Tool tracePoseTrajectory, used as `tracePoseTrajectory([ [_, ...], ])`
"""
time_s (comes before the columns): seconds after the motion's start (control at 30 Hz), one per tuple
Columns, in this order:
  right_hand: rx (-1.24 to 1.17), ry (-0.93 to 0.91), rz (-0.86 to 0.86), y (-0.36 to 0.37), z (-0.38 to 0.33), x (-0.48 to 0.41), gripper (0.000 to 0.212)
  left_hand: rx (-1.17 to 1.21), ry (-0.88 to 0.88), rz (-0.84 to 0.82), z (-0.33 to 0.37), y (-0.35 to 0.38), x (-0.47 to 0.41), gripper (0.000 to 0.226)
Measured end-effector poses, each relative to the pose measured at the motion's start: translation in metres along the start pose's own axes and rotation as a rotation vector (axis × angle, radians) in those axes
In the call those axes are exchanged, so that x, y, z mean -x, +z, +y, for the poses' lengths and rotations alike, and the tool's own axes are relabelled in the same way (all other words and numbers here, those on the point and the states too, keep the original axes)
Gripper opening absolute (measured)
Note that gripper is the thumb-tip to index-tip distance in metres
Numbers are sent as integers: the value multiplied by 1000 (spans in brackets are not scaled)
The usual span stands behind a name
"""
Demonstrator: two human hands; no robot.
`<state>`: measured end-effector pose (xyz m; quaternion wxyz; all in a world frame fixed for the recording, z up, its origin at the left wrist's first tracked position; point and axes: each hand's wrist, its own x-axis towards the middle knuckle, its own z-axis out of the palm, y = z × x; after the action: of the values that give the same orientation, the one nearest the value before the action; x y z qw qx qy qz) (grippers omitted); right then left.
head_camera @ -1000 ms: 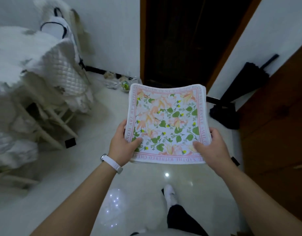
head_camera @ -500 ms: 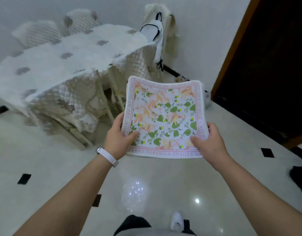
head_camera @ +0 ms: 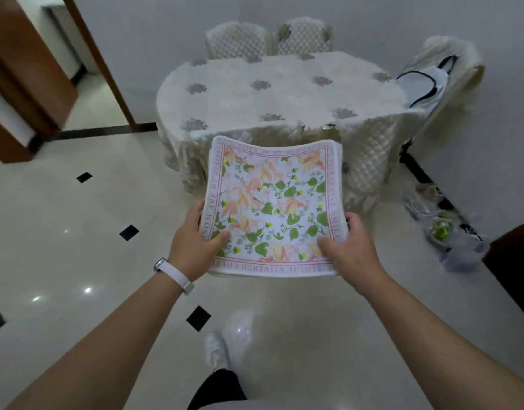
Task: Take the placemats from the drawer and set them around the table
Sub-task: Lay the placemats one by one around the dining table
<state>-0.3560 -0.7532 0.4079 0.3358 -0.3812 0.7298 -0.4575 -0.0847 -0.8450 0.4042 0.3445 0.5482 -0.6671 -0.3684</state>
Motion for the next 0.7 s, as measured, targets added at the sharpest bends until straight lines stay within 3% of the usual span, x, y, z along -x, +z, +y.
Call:
tracePoseTrajectory([
  [0.4, 67, -76, -30, 186, -111, -99, 42, 80, -16, 54, -86, -145, -158, 65],
  [0.7, 93, -156, -118, 277, -174, -126, 46, 141, -21, 160, -122, -229, -199, 66],
])
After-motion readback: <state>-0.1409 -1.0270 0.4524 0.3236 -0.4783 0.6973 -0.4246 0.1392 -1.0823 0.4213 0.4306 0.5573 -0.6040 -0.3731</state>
